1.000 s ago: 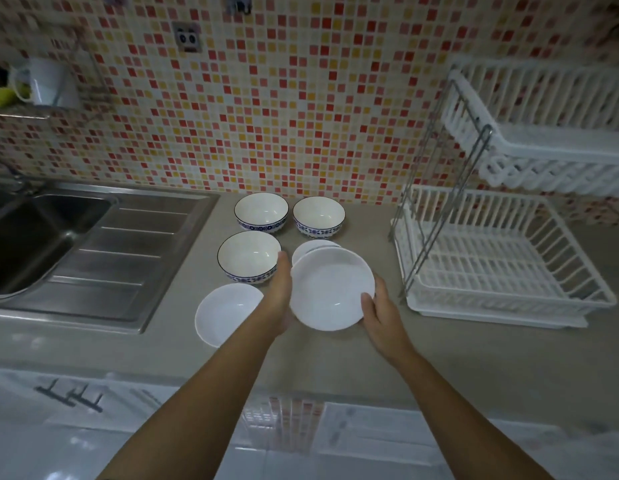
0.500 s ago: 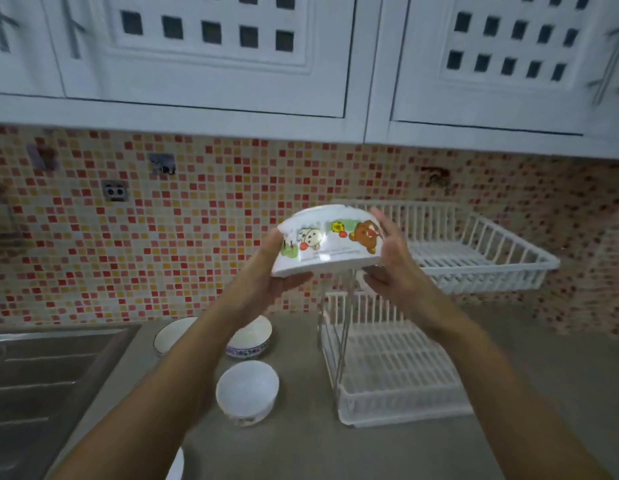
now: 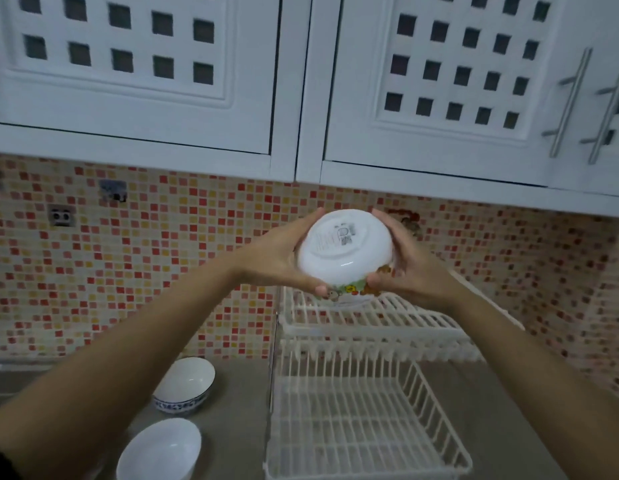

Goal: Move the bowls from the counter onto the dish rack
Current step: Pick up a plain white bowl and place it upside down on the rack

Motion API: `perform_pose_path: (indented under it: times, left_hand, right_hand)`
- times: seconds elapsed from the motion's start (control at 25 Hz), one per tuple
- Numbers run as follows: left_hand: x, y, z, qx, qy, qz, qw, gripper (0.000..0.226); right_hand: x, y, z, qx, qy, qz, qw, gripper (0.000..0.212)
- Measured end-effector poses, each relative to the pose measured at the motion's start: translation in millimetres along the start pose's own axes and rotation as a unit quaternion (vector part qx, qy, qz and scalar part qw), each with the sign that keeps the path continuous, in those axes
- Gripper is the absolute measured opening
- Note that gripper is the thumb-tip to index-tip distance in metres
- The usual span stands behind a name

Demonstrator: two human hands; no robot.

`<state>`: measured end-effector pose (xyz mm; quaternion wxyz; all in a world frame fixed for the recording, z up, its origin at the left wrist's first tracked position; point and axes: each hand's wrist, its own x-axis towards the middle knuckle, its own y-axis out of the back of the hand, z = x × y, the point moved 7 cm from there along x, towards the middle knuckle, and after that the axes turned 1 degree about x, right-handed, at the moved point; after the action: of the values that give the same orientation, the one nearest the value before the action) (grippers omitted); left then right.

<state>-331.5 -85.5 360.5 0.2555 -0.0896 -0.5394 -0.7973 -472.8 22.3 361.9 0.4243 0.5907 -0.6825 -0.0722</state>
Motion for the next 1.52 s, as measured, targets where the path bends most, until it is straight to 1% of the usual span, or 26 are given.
perform_pose_path:
  times: [0.04, 0.12, 0.16, 0.24, 0.32, 0.44, 0.52, 0.6, 0.8, 0.88, 1.04, 1.2, 1.32, 1.4, 1.44, 1.52]
  left_hand:
    - [10.3, -2.8, -0.5, 0.022, 0.001, 0.015, 1.000, 0.116]
    - [26.7, -11.6, -3.6, 0.059, -0.001, 0.031, 0.998, 0.109]
    - [33.0, -17.1, -7.4, 0.069, 0.006, 0.027, 0.997, 0.105]
    - [46.5, -28.7, -24.9, 0.076, 0.046, 0.000, 0.996, 0.101]
    - [57.2, -38.9, -41.0, 0.086, 0.081, -0.025, 0.993, 0.098]
    - [70.0, -53.8, -70.5, 0.106, 0.150, -0.076, 0.980, 0.097]
    - [76.2, -65.9, -90.4, 0.120, 0.195, -0.111, 0.967, 0.103]
    - [82.0, -72.1, -104.1, 0.136, 0.224, -0.127, 0.957, 0.108]
    - [91.9, -79.0, -120.2, 0.155, 0.281, -0.179, 0.930, 0.104]
    - [92.9, -80.7, -122.6, 0.167, 0.291, -0.193, 0.922, 0.101]
    - [92.3, -81.2, -123.6, 0.178, 0.306, -0.207, 0.912, 0.108]
    - [91.5, -85.0, -121.9, 0.209, 0.317, -0.234, 0.895, 0.107]
    - [91.1, -87.7, -116.1, 0.224, 0.304, -0.233, 0.896, 0.106]
    - [86.2, -83.8, -107.2, 0.221, 0.290, -0.228, 0.903, 0.111]
    - [83.5, -79.3, -101.9, 0.220, 0.279, -0.220, 0.908, 0.110]
    - [73.8, -62.9, -89.1, 0.232, 0.245, -0.182, 0.924, 0.102]
  right_hand:
    - [5.4, 3.0, 10.2, -0.029, 0.004, -0.006, 1.000, 0.097]
    - [16.4, 5.1, 32.0, -0.097, 0.006, -0.029, 0.995, 0.102]
    - [21.9, 4.5, 42.7, -0.140, 0.013, -0.045, 0.989, 0.101]
    - [35.8, -1.0, 70.1, -0.224, 0.017, -0.090, 0.970, 0.102]
    - [50.4, -9.2, 100.9, -0.288, -0.006, -0.141, 0.947, 0.111]
    - [65.8, -20.9, 133.2, -0.314, -0.032, -0.199, 0.928, 0.107]
    - [71.3, -28.3, 148.6, -0.323, -0.042, -0.230, 0.917, 0.105]
    - [75.5, -33.1, 160.1, -0.327, -0.051, -0.247, 0.911, 0.104]
    - [83.3, -36.3, 176.4, -0.333, -0.070, -0.273, 0.900, 0.101]
    - [85.4, -37.4, 181.6, -0.336, -0.077, -0.282, 0.895, 0.101]
    - [85.8, -37.7, 181.6, -0.341, -0.081, -0.290, 0.890, 0.098]
    - [81.6, -38.4, 179.8, -0.346, -0.088, -0.304, 0.883, 0.092]
    - [77.4, -36.9, 179.5, -0.355, -0.106, -0.309, 0.876, 0.095]
    - [74.8, -32.3, 171.1, -0.395, -0.093, -0.306, 0.861, 0.096]
    - [74.5, -27.5, 163.3, -0.421, -0.079, -0.290, 0.856, 0.093]
    - [75.4, -16.8, 139.0, -0.462, -0.053, -0.227, 0.856, 0.083]
